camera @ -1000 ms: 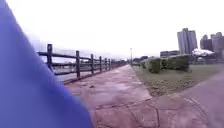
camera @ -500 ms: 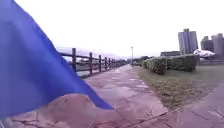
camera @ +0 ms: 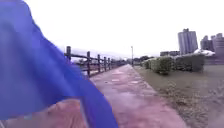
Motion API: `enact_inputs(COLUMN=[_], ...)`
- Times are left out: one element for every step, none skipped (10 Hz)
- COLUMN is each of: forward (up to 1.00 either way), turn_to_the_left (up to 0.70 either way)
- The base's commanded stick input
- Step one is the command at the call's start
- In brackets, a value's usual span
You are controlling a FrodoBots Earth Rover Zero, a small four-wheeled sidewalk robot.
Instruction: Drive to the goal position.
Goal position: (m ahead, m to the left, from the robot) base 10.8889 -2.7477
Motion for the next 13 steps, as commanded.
enact_inputs(forward=[1.00,1.00,1.00,1.00,1.00,1.00,1.00,1.00,1.00,1.00,1.00,1.00,1.00], turn_to_the_left=[-0.40,-0.40,-0.23,0.00,0.00,0.00,0.00,0.00,0.00,0.00,0.00,0.00,0.00])
